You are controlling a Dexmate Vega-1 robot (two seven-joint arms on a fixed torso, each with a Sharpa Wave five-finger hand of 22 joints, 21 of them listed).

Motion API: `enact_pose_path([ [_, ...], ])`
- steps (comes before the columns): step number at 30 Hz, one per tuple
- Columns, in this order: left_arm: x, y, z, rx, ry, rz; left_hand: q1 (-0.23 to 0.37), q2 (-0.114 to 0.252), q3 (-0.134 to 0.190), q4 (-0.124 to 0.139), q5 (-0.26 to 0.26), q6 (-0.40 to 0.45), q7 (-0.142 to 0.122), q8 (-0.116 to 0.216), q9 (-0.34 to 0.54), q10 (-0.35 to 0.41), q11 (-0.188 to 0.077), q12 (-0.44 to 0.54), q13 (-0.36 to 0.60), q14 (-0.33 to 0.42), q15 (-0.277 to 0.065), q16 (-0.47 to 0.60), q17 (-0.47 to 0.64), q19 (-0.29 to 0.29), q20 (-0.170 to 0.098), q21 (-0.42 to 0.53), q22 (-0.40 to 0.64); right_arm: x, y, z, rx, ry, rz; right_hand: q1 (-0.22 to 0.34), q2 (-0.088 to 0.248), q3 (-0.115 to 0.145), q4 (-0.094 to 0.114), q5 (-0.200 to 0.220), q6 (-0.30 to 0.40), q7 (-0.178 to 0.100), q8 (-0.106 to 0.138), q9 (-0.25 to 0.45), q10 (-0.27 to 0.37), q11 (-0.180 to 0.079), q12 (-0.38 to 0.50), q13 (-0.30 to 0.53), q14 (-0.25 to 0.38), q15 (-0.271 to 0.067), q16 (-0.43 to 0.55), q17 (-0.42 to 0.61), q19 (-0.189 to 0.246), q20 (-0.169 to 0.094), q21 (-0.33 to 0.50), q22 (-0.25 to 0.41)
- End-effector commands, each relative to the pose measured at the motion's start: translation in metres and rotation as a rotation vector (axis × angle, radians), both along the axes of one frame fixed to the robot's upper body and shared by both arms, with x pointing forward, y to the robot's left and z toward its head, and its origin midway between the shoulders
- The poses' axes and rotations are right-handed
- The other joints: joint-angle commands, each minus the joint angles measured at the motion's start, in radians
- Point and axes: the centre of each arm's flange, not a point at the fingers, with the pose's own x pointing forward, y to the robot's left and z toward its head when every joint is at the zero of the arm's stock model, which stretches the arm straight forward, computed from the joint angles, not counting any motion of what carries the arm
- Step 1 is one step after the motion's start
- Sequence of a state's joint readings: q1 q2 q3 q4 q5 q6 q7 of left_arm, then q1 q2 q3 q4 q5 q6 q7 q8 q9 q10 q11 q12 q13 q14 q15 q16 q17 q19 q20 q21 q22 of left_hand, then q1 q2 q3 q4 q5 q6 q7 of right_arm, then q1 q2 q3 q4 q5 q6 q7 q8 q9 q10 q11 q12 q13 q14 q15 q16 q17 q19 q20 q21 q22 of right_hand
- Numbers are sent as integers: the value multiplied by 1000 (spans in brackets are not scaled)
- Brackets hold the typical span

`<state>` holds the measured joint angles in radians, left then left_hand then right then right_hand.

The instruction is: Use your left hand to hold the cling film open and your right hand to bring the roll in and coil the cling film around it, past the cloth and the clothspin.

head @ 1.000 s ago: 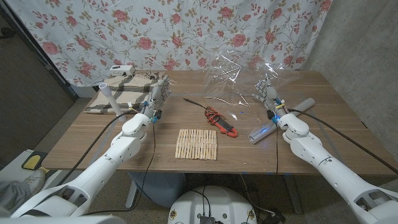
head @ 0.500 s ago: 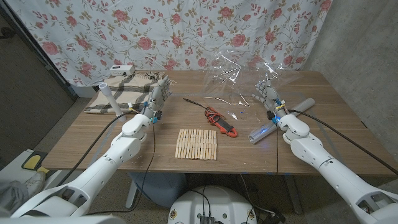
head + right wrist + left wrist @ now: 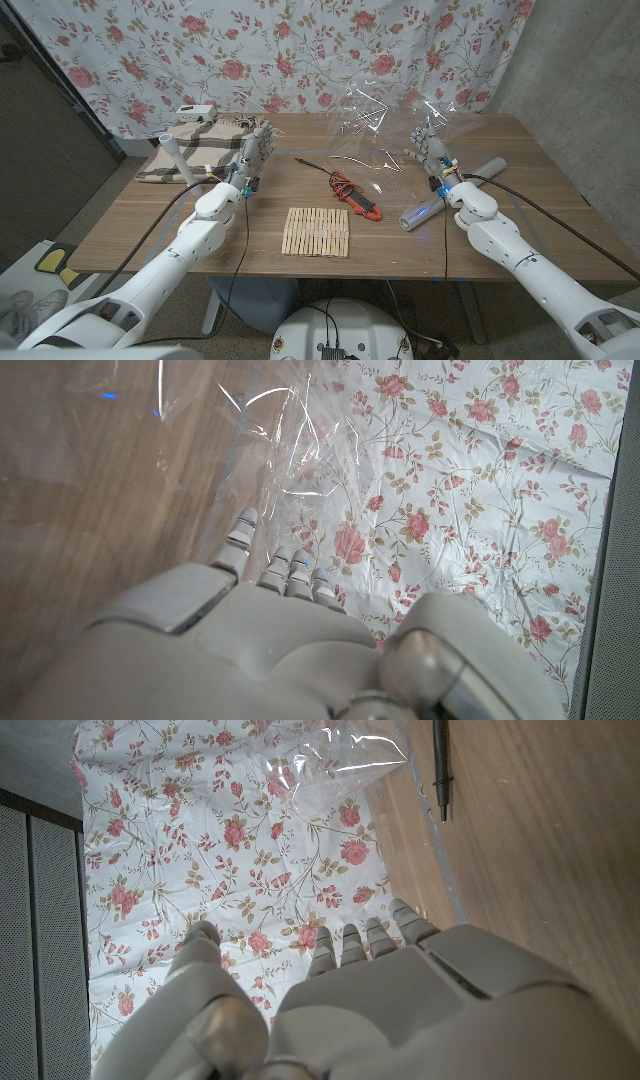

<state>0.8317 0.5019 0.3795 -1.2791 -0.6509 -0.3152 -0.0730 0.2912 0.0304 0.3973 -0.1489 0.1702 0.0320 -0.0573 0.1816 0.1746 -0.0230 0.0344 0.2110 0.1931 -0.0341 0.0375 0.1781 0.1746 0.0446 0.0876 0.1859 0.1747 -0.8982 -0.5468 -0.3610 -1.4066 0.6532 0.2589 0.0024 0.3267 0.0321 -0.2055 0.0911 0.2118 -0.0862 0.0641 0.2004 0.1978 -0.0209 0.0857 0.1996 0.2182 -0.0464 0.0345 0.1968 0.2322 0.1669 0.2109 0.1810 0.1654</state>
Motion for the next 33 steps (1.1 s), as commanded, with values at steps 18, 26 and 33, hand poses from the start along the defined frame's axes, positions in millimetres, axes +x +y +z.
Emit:
enact_pose_path([
  [18,3,-12,-5,28,-8,-27,8,-5,2,3,3,7,-6,7,6,14,6,6,6,-3,-1,7,3,2,-1,7,1,-16,9,4,-32,11,24,12,7,-3,-8,7,-9,0,-1,1,-15,1,-3,-3,-35,1,-10,-8,-20,1,-2,5],
  [26,-3,1,0,45,-28,-12,10,-4,2,2,4,12,-7,8,6,21,2,8,6,-2,-3,7,2,3,-3,8,1,-22,15,-3,-45,22,14,15,9,-1,-10,7,-10,0,-1,1,-24,2,-5,-5,-43,1,-10,-12,-26,-14,-2,5],
  [33,-7,-2,-1,99,-53,42,11,-4,2,2,4,13,-10,8,6,24,2,9,6,-1,-7,7,2,4,-5,8,1,-18,12,5,-78,12,15,17,9,-1,-12,7,-11,1,-1,1,-26,3,-5,-6,-47,0,-10,-14,-27,-15,-1,5],
])
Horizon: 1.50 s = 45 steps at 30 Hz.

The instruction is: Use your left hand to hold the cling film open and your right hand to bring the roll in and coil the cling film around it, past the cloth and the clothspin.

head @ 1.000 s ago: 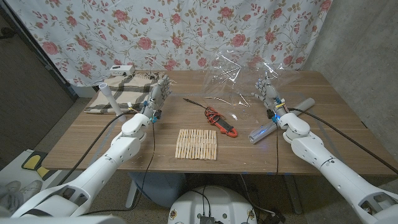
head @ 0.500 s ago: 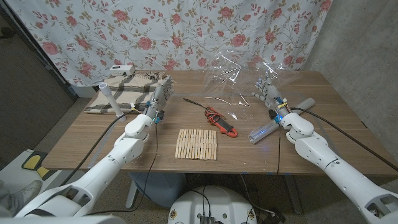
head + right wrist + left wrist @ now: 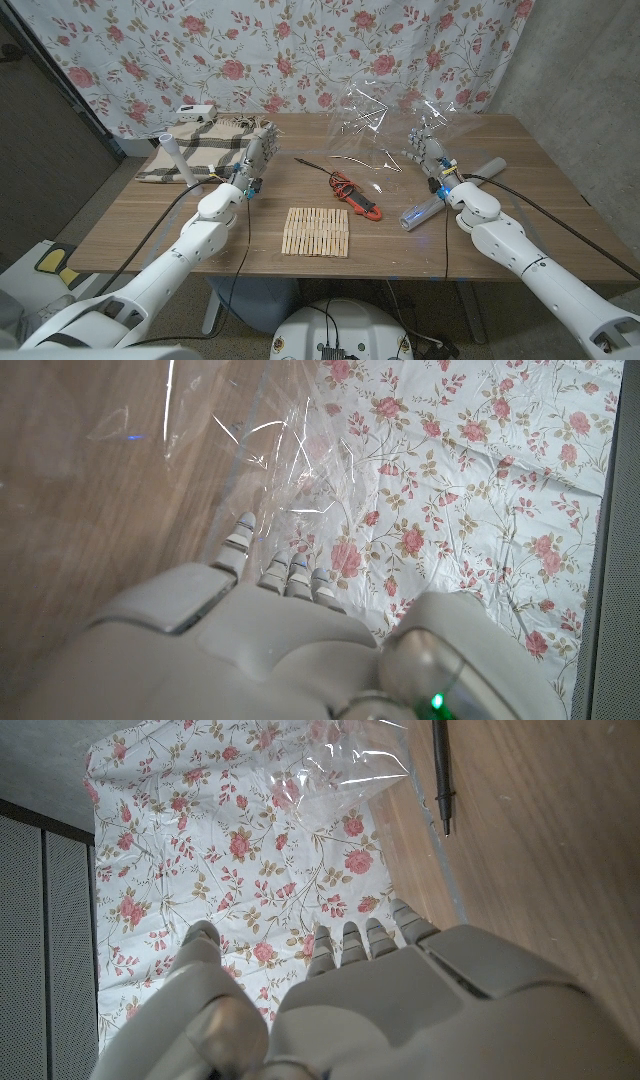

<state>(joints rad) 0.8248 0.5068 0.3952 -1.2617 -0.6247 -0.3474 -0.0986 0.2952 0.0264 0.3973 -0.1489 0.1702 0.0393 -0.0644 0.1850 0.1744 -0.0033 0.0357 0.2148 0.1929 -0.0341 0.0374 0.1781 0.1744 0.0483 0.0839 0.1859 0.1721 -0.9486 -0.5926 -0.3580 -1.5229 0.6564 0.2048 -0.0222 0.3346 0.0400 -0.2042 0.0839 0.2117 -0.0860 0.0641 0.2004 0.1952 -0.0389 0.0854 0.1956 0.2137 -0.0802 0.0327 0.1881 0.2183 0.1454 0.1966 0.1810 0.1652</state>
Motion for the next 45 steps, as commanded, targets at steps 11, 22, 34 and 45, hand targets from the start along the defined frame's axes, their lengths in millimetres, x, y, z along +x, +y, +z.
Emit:
enact_pose_path([
  [11,-14,-7,6,131,-83,127,9,-2,1,1,4,8,-8,4,6,11,-7,7,6,-2,-17,6,2,4,-7,9,3,8,0,14,-52,-15,6,10,2,-2,-6,7,-13,2,-2,3,-9,5,-1,-2,-16,4,-1,-2,-8,0,-1,5],
  [22,-22,-10,12,151,-152,218,27,-5,4,-6,5,56,-15,17,6,76,-22,27,5,48,-51,18,1,48,-23,20,2,9,-6,11,-48,-16,-22,12,2,-2,-8,7,-14,3,-2,3,-14,3,-1,-4,-22,4,-1,-4,-9,0,0,5],
  [34,-32,-6,19,212,-170,253,36,-5,6,-9,5,64,-13,16,6,82,-19,27,5,56,-52,17,0,50,-25,17,1,9,-8,12,-45,-25,-26,13,3,-1,-9,7,-14,3,-2,3,-18,6,-1,-5,-24,6,1,-7,-10,0,1,5],
  [45,-50,-4,29,304,-217,321,43,-8,6,-10,4,48,-17,6,6,75,-23,21,5,47,-59,10,0,45,-37,12,1,4,-2,17,-60,-50,-15,14,3,-1,-11,6,-17,3,-3,3,-21,8,-1,-6,-27,8,2,-9,-19,-1,-1,5],
])
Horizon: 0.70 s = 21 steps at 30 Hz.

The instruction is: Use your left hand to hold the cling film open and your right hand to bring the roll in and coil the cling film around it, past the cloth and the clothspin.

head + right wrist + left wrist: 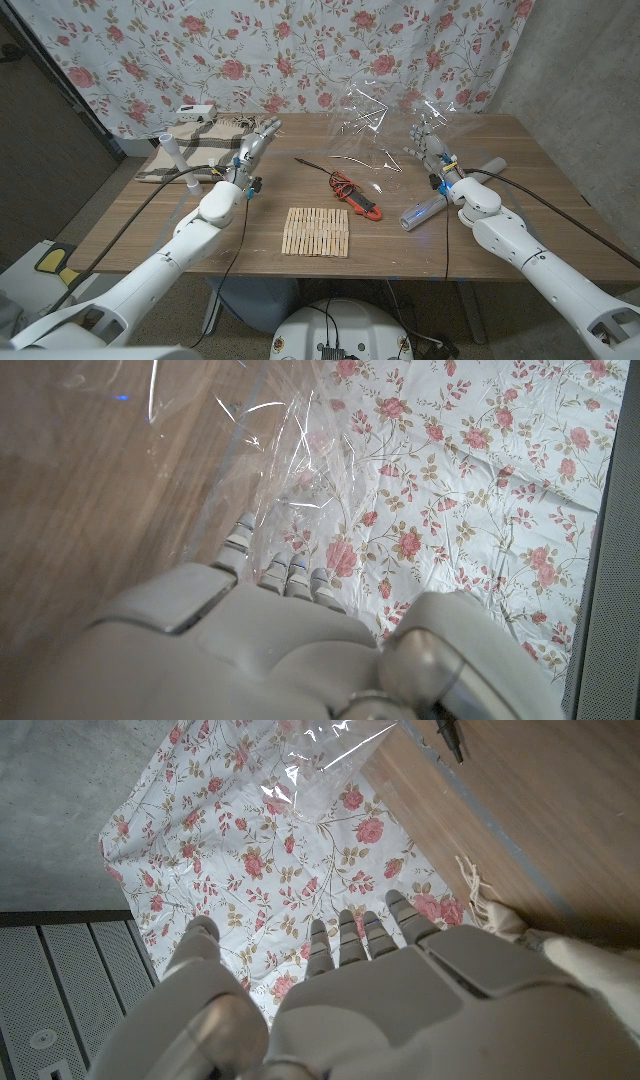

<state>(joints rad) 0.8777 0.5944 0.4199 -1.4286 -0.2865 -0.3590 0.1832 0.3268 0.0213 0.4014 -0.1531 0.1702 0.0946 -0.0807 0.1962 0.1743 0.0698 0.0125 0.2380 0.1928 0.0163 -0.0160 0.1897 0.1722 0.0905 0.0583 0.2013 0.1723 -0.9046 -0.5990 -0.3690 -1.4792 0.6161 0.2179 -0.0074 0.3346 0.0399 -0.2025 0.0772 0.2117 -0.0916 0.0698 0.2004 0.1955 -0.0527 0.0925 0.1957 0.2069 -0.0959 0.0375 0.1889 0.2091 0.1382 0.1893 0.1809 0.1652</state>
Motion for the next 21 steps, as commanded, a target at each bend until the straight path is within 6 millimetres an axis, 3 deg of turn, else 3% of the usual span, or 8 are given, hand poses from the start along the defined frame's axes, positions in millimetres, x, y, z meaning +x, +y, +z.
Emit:
enact_pose_path([
  [1,-19,2,11,102,-45,83,13,-5,1,-5,4,-10,-1,-7,6,-3,1,-5,5,-12,0,-6,3,-8,5,-8,1,-4,4,4,-4,-19,9,14,2,-3,-4,6,-10,-3,-2,2,-7,2,-1,1,-12,3,1,0,-15,6,-2,5],
  [3,-24,1,12,119,-55,99,14,-6,0,-5,4,-18,-1,-10,6,-9,7,-8,5,-17,6,-8,3,-11,14,-9,2,-4,3,3,-1,-18,6,14,2,-3,-5,6,-11,-2,-2,2,-7,2,-1,0,-13,5,2,0,-17,8,-2,5],
  [16,-31,-6,20,200,-79,137,16,-9,-1,-4,3,-25,-6,-12,6,-16,4,-13,6,-23,4,-9,3,-19,10,-12,2,-3,-1,5,-21,-6,-3,14,2,-3,-6,6,-11,-1,-2,2,-7,2,1,0,-14,6,3,-2,-21,10,-2,5],
  [21,-34,-5,25,227,-92,154,20,-10,-2,-4,3,-24,1,-11,6,-13,7,-13,6,-22,10,-8,3,-24,-28,-14,1,-2,-2,6,-21,0,-7,13,2,-4,-6,6,-12,-1,-2,2,-7,2,1,-1,-15,6,3,-2,-21,11,-1,5],
])
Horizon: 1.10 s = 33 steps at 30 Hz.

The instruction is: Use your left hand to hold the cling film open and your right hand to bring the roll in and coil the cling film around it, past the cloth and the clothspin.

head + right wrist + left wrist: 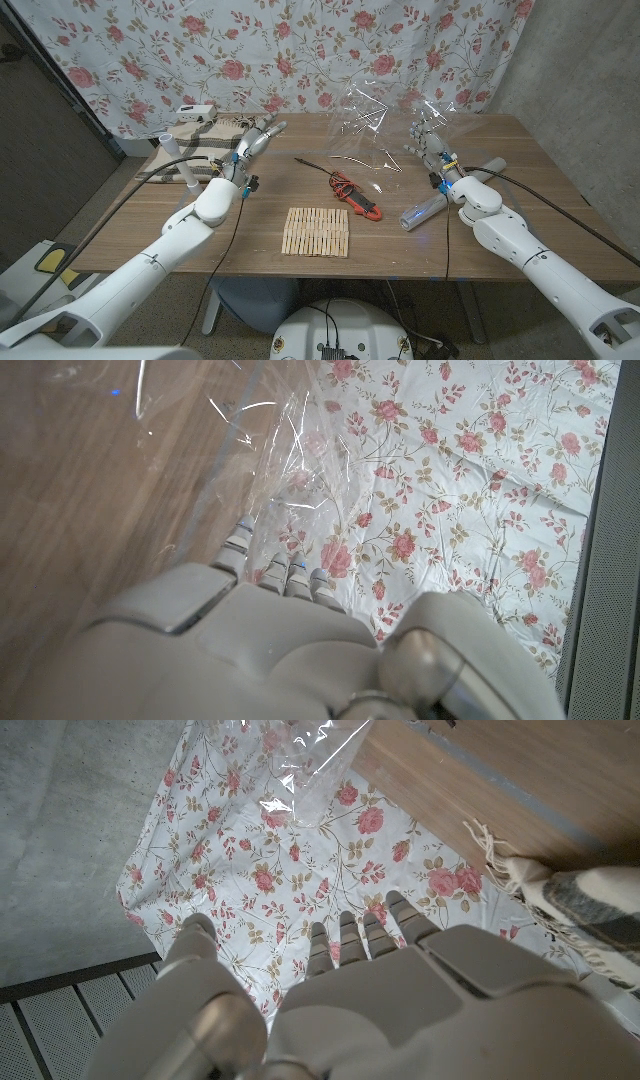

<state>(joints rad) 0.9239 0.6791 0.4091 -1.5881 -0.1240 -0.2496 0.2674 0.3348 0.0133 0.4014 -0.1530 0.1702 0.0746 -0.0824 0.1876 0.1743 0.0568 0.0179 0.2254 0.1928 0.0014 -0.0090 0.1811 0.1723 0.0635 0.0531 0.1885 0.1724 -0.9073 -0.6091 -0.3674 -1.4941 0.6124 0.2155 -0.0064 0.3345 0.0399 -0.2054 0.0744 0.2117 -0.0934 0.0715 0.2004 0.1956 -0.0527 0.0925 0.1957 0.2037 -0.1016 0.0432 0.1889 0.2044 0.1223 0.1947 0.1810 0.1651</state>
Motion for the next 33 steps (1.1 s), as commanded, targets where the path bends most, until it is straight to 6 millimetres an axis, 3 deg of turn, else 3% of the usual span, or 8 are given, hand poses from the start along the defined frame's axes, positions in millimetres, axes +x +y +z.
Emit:
enact_pose_path([
  [1,-10,-1,12,65,-27,31,13,-2,-1,-4,3,-3,5,-2,6,1,3,0,6,-7,4,1,3,4,-30,0,1,1,-2,2,-12,6,-6,13,2,-1,-3,6,-10,-2,-2,2,-7,2,1,2,-9,1,3,2,-5,5,-1,5],
  [10,-20,-2,22,95,-15,1,19,2,1,-4,4,-9,14,-3,6,-2,6,-2,6,-13,9,-1,3,-3,-30,-3,-1,6,-5,3,-22,16,-15,13,3,-1,-4,5,-10,-2,-2,2,-7,5,2,2,-10,2,4,1,-6,5,0,5],
  [33,-36,1,34,230,-83,96,23,-1,-2,-2,3,-8,4,-1,6,-8,-4,-6,7,-30,0,-3,3,-46,-14,-12,-1,3,0,10,-67,8,-20,14,8,2,-5,6,-15,3,-3,2,-15,10,1,0,-16,10,5,-1,-11,14,1,5],
])
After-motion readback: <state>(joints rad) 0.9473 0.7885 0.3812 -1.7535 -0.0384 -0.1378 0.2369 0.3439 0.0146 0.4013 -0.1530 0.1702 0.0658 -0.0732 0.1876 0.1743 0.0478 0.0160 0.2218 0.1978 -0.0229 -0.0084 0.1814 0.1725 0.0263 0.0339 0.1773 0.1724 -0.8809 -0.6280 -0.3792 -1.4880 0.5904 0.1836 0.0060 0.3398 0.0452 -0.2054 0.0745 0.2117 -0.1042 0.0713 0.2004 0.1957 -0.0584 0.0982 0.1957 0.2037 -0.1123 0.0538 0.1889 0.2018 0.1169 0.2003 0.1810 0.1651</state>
